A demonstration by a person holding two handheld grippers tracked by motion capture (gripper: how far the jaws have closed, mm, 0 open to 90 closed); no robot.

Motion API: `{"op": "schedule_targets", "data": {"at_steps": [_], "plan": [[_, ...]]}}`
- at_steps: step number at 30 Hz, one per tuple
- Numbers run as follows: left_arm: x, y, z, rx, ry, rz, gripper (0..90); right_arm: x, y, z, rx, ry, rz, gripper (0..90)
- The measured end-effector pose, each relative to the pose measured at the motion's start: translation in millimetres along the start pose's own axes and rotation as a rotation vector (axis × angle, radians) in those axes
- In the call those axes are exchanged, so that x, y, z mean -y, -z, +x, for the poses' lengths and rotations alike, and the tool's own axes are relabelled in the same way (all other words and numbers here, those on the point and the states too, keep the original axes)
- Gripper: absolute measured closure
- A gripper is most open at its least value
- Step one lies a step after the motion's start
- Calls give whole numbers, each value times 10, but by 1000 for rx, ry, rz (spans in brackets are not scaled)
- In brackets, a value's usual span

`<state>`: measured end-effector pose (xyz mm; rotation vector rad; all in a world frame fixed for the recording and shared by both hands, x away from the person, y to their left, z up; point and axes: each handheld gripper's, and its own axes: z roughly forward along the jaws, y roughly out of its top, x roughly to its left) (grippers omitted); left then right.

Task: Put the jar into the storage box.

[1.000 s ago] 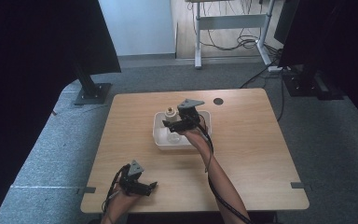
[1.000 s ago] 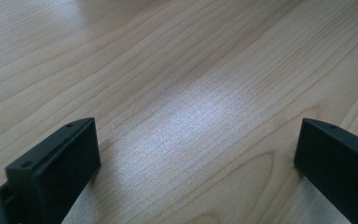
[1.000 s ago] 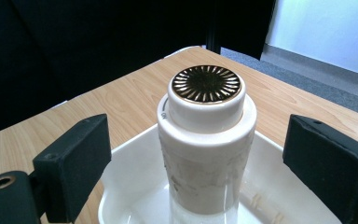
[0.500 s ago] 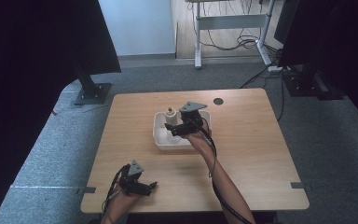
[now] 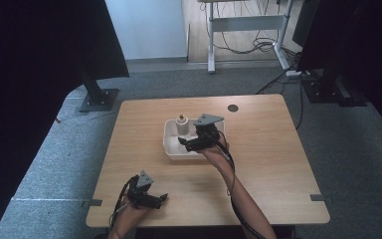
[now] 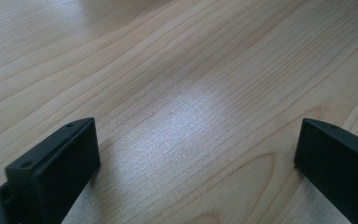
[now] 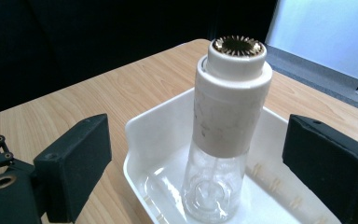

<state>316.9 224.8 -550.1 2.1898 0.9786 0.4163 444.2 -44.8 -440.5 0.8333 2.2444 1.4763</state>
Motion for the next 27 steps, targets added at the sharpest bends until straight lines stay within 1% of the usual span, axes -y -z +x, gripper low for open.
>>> {"op": "schedule_targets", "data": {"at_steps": [15, 18, 27], "plan": [[2, 4, -1, 1, 0, -1, 0, 157, 100, -21, 4, -11, 17, 78], [6, 11, -4, 4, -4, -4, 10, 190, 123, -32, 7, -14, 21, 78], [12, 20, -3, -1, 3, -10, 33, 281, 233, -54, 12, -15, 25, 82]]}}
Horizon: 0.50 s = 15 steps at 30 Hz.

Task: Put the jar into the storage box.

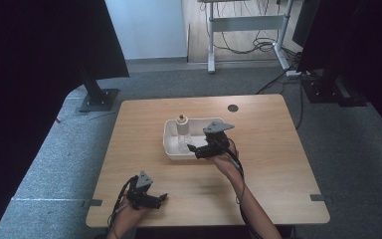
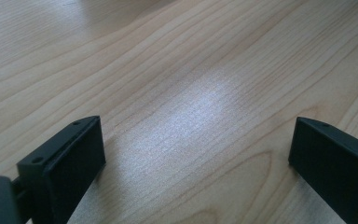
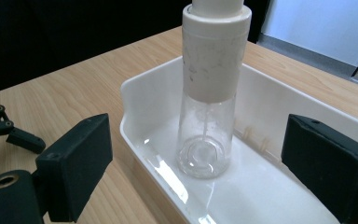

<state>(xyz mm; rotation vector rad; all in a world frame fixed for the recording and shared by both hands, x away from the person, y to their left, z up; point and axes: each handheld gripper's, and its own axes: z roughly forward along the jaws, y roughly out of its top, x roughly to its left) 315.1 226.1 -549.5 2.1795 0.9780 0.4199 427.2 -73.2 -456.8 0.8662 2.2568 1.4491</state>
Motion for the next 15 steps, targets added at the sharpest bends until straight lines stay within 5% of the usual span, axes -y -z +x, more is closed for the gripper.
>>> {"op": "schedule_targets", "data": {"at_steps": [15], "plan": [[1, 0, -1, -6, 3, 7, 19, 65, 187, 22, 8, 33, 4, 82]]}}
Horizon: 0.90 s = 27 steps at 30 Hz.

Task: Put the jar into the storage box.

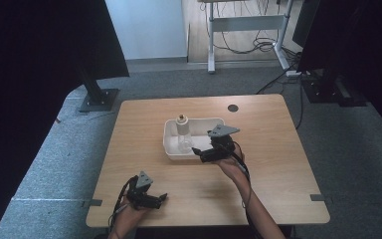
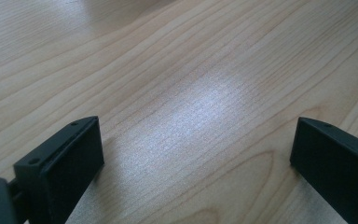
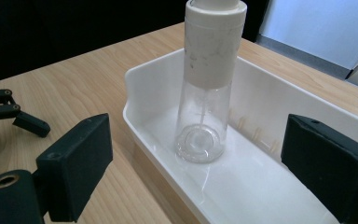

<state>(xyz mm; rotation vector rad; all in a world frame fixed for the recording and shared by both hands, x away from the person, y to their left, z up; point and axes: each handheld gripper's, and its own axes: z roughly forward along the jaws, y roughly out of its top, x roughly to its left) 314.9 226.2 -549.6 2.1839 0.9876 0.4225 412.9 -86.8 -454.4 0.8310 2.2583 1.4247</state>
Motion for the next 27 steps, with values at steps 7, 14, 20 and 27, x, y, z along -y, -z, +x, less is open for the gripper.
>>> {"op": "schedule_targets", "data": {"at_steps": [7, 14, 20, 27], "plan": [[0, -3, -1, -1, 3, -3, 18, 50, 70, 15, 2, 8, 8, 82], [0, -2, 1, -2, 1, -1, 16, 113, 157, 19, 7, 16, 8, 82], [-2, -3, 1, -4, 3, 0, 15, 163, 222, 23, 11, 16, 6, 82], [-2, -4, 0, -4, 4, -1, 15, 242, 283, 24, 14, 14, 11, 83]]}}
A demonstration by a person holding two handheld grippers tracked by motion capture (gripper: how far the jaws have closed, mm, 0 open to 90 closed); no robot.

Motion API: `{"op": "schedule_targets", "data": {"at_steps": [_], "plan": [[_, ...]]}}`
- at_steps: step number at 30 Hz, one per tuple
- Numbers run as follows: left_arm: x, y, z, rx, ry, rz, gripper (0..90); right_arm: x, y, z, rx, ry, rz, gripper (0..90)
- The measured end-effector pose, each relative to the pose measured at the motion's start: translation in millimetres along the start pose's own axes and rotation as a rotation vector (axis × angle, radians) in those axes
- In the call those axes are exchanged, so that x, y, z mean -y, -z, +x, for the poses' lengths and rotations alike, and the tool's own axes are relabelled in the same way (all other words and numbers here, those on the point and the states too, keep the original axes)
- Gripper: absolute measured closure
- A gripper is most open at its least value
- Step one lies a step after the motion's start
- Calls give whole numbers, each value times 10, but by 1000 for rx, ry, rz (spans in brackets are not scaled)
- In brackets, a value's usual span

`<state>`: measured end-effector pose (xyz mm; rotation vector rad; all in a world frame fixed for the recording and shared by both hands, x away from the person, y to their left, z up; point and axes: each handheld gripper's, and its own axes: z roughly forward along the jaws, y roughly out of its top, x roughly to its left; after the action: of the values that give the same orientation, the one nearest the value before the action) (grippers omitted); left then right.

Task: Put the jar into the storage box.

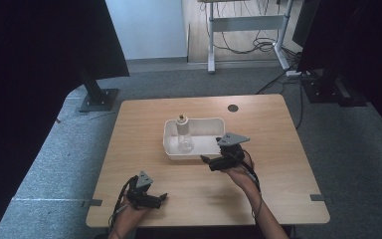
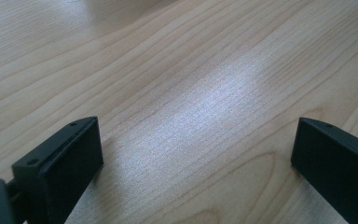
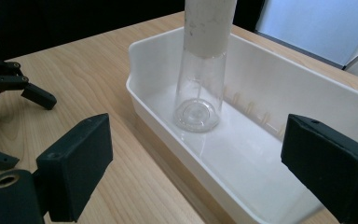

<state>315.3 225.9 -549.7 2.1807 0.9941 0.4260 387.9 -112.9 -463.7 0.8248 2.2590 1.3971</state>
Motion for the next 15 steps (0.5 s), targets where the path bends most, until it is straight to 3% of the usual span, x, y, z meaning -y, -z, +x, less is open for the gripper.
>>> {"op": "schedule_targets", "data": {"at_steps": [15], "plan": [[0, -1, -2, 0, 3, 0, 15, 182, 149, -20, 17, -1, 22, 85]]}}
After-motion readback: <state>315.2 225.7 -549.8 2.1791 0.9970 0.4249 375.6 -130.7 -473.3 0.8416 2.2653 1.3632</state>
